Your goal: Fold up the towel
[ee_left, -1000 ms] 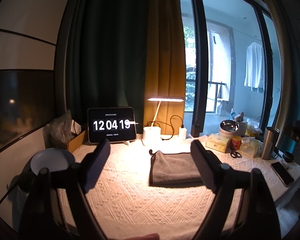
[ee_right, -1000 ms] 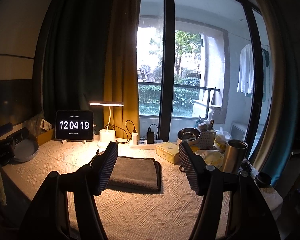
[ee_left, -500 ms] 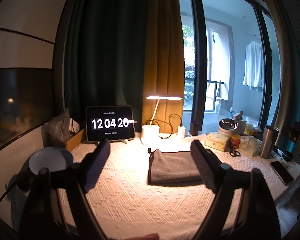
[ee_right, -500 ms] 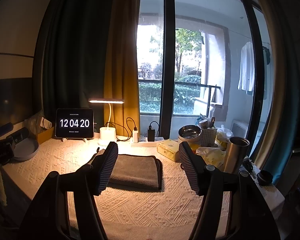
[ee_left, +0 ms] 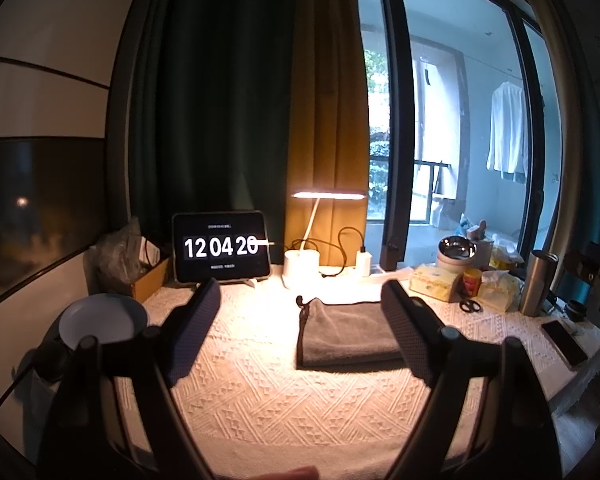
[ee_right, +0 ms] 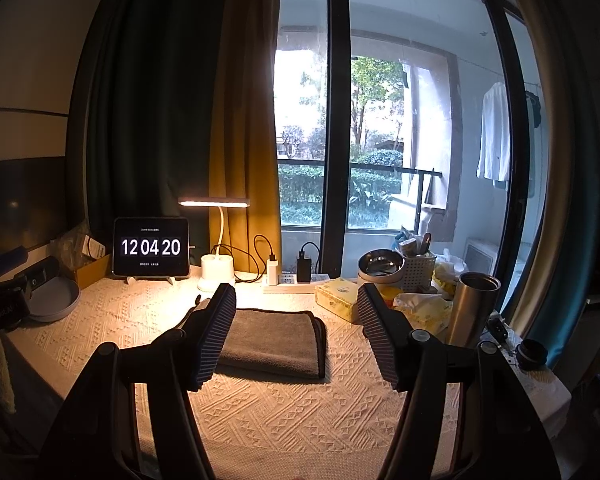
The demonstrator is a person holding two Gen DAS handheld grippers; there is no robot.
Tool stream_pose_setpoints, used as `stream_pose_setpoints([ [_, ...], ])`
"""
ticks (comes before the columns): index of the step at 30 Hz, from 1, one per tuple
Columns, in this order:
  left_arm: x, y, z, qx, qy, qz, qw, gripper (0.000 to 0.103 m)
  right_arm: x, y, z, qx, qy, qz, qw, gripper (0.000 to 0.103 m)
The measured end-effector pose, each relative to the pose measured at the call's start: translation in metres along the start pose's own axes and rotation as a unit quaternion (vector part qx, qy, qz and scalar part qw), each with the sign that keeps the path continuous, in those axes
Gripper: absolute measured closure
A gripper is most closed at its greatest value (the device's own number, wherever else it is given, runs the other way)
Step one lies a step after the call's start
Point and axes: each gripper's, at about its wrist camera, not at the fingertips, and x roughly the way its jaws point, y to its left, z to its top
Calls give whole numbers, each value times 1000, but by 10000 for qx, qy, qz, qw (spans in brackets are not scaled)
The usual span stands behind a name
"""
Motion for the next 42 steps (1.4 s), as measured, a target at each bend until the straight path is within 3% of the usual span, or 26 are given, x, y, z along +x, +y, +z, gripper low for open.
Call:
stream_pose_setpoints([
  [42,-2,5,-1,20,-54,83,9999,20,-1,1,-3,-7,15,55,10000,37],
])
